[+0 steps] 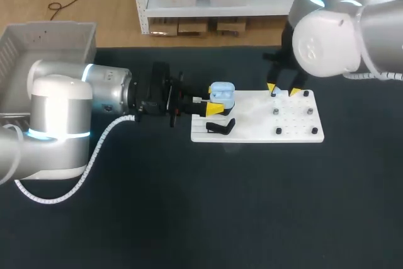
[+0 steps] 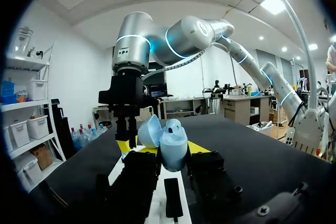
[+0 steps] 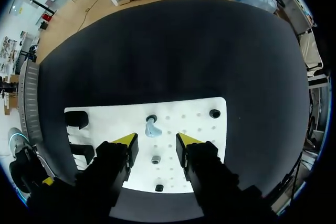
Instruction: Pick up each earbud case from the left stands, insert the matching earbuds, close the lid, and place the case in the box.
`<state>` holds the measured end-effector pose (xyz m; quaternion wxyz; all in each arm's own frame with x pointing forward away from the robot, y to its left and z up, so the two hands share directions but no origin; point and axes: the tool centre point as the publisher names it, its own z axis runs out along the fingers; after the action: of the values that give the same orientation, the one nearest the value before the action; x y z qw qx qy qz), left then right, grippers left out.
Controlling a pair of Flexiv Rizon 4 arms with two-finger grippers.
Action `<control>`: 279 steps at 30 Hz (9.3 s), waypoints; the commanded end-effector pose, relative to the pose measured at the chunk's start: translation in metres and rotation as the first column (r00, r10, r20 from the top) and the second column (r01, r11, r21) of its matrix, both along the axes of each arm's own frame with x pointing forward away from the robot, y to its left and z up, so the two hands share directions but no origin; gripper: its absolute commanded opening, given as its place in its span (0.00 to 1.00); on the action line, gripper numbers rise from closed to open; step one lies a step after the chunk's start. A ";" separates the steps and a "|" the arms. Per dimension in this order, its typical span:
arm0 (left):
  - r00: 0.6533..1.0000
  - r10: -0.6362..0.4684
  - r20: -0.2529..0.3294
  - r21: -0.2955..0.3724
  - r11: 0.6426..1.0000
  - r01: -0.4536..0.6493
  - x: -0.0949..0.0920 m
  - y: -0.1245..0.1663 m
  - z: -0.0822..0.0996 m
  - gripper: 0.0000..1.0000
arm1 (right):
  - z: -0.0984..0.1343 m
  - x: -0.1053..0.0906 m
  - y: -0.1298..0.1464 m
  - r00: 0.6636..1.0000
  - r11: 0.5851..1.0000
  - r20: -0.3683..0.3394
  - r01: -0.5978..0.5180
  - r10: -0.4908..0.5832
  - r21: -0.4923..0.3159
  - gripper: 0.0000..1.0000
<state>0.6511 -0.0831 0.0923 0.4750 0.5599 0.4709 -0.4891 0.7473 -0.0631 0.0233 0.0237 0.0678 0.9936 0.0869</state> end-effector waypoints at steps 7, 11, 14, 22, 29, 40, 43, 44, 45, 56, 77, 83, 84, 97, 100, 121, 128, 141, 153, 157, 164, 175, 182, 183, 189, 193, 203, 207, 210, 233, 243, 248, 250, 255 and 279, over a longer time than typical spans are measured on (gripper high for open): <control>1.000 0.006 0.003 -0.002 1.000 -0.006 -0.002 0.000 0.000 0.00 | -0.003 0.005 0.000 1.000 1.000 -0.008 0.007 -0.007 0.013 0.45; 1.000 0.006 0.003 -0.002 1.000 -0.006 -0.002 0.000 0.000 0.00 | -0.005 0.006 0.000 1.000 1.000 -0.012 0.007 -0.007 0.019 0.43; 1.000 0.006 0.003 -0.002 1.000 -0.006 -0.002 0.000 0.000 0.00 | -0.006 0.007 0.001 1.000 1.000 -0.014 0.007 -0.007 0.023 0.42; 1.000 0.006 0.003 -0.002 1.000 -0.006 -0.002 0.000 0.000 0.00 | -0.008 0.009 0.001 1.000 1.000 -0.017 0.009 -0.009 0.030 0.37; 1.000 0.006 0.003 -0.002 1.000 -0.006 -0.002 0.000 0.000 0.00 | -0.010 0.010 0.002 1.000 0.999 -0.021 0.012 -0.011 0.033 0.35; 1.000 0.006 0.003 -0.002 1.000 -0.006 -0.002 0.000 0.000 0.00 | -0.012 0.013 0.002 1.000 0.999 -0.026 0.018 -0.017 0.039 0.32; 1.000 0.006 0.003 -0.002 1.000 -0.006 -0.002 0.000 0.000 0.00 | -0.013 0.013 0.003 0.999 0.999 -0.028 0.018 -0.017 0.041 0.31; 1.000 0.006 0.003 -0.002 1.000 -0.006 -0.002 0.000 0.000 0.00 | -0.013 0.014 0.003 0.999 0.999 -0.028 0.018 -0.017 0.041 0.31; 1.000 0.006 0.003 -0.002 1.000 -0.006 -0.002 0.000 0.000 0.00 | -0.013 0.014 0.003 0.999 0.999 -0.029 0.018 -0.017 0.043 0.29; 1.000 0.006 0.003 -0.002 1.000 -0.006 -0.002 0.000 0.000 0.00 | -0.011 0.010 0.002 0.999 0.999 -0.033 0.023 -0.022 0.042 0.30; 1.000 0.006 0.003 -0.002 1.000 -0.006 -0.002 0.000 0.000 0.00 | -0.012 0.006 0.005 0.999 0.999 -0.038 0.026 -0.025 0.043 0.00; 1.000 0.006 0.003 -0.002 1.000 -0.006 -0.002 0.000 0.000 0.00 | -0.003 0.002 0.003 0.999 0.998 -0.031 0.035 -0.034 0.046 0.00; 1.000 0.006 0.003 -0.002 1.000 -0.006 -0.002 0.000 0.000 0.00 | 0.000 0.000 0.003 0.999 0.998 -0.027 0.036 -0.034 0.049 0.00; 1.000 0.006 0.003 -0.002 1.000 -0.006 -0.002 0.000 0.000 0.00 | 0.070 -0.038 0.007 0.998 0.996 0.045 0.047 -0.051 0.073 0.00; 1.000 0.006 0.003 -0.002 1.000 -0.006 -0.002 0.000 0.000 0.00 | 0.094 -0.051 0.013 0.997 0.997 0.063 0.034 -0.038 0.064 0.00; 1.000 0.006 0.003 -0.002 1.000 -0.006 -0.002 0.000 0.000 0.00 | 0.166 -0.122 0.104 0.987 0.987 -0.014 -0.157 0.157 0.019 0.00; 1.000 0.006 0.003 -0.002 1.000 -0.006 -0.002 0.000 0.000 0.00 | 0.166 -0.122 0.104 0.987 0.987 -0.014 -0.157 0.157 0.019 0.00; 1.000 0.006 0.003 -0.002 1.000 -0.006 -0.002 0.000 0.000 0.00 | 0.169 -0.123 0.108 0.983 0.983 -0.008 -0.181 0.181 -0.014 0.00; 1.000 0.006 0.003 -0.002 1.000 -0.006 -0.002 0.000 0.000 0.00 | 0.163 -0.122 0.129 0.940 0.939 -0.061 -0.338 0.335 -0.063 0.00; 1.000 0.006 0.003 -0.002 1.000 -0.006 -0.002 0.000 0.000 0.00 | 0.157 -0.120 0.134 0.923 0.923 -0.065 -0.383 0.379 -0.050 0.00; 1.000 0.006 0.003 -0.002 1.000 -0.006 -0.002 0.000 0.000 0.00 | 0.148 -0.116 0.138 0.895 0.897 -0.078 -0.442 0.439 -0.025 0.00; 1.000 0.006 0.003 -0.002 1.000 -0.006 -0.002 0.000 0.000 0.00 | 0.141 -0.116 0.143 0.882 0.885 -0.096 -0.465 0.462 -0.008 0.00; 1.000 0.006 0.003 -0.002 1.000 -0.006 -0.002 0.000 0.000 0.00 | 0.133 -0.115 0.144 0.881 0.886 -0.108 -0.464 0.460 -0.009 0.00; 1.000 0.006 0.003 -0.002 1.000 -0.006 -0.002 0.000 0.000 0.00 | 0.131 -0.115 0.145 0.882 0.887 -0.109 -0.462 0.458 -0.014 0.00; 1.000 0.006 0.003 -0.002 1.000 -0.006 -0.002 0.000 0.000 0.00 | 0.127 -0.113 0.145 0.885 0.890 -0.111 -0.456 0.452 -0.019 0.00; 1.000 0.006 0.003 -0.002 1.000 -0.006 -0.002 0.000 0.000 0.00 | 0.125 -0.112 0.145 0.890 0.895 -0.107 -0.447 0.442 -0.019 0.00; 1.000 0.006 0.003 -0.002 1.000 -0.006 -0.002 0.000 0.000 0.00 | 0.123 -0.113 0.146 0.905 0.906 -0.080 -0.421 0.417 -0.036 0.00; 1.000 0.006 0.003 -0.002 1.000 -0.006 -0.002 0.000 0.000 0.00 | 0.121 -0.112 0.146 0.908 0.909 -0.084 -0.415 0.411 -0.034 0.00; 1.000 0.006 0.003 -0.002 1.000 -0.006 -0.002 0.000 0.000 0.00 | 0.121 -0.112 0.146 0.909 0.910 -0.084 -0.412 0.409 -0.034 0.00; 1.000 0.006 0.003 -0.002 1.000 -0.006 -0.002 0.000 0.000 0.00 | 0.114 -0.109 0.150 0.907 0.909 -0.100 -0.414 0.408 -0.052 0.00; 1.000 0.006 0.003 -0.002 1.000 -0.006 -0.002 0.000 0.000 0.00 | 0.111 -0.107 0.153 0.907 0.908 -0.103 -0.415 0.407 -0.065 0.00; 1.000 0.006 0.003 -0.002 1.000 -0.006 -0.002 0.000 0.000 0.00 | 0.109 -0.106 0.154 0.905 0.906 -0.112 -0.418 0.410 -0.068 0.00; 1.000 0.006 0.003 -0.002 1.000 -0.006 -0.002 0.000 0.000 0.00 | 0.109 -0.105 0.155 0.905 0.905 -0.116 -0.420 0.410 -0.070 0.00; 1.000 0.006 0.003 -0.002 1.000 -0.006 -0.002 0.000 0.000 0.00 | 0.107 -0.104 0.155 0.904 0.904 -0.121 -0.421 0.411 -0.074 0.00; 1.000 0.006 0.003 -0.002 1.000 -0.006 -0.002 0.000 0.000 0.00 | 0.141 -0.074 0.107 0.985 0.981 0.034 -0.162 0.167 -0.109 1.00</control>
<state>0.6509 -0.0830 0.0924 0.4749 0.5599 0.4710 -0.4890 0.6755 0.0512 0.1706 0.0074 -0.0306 0.9989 0.0343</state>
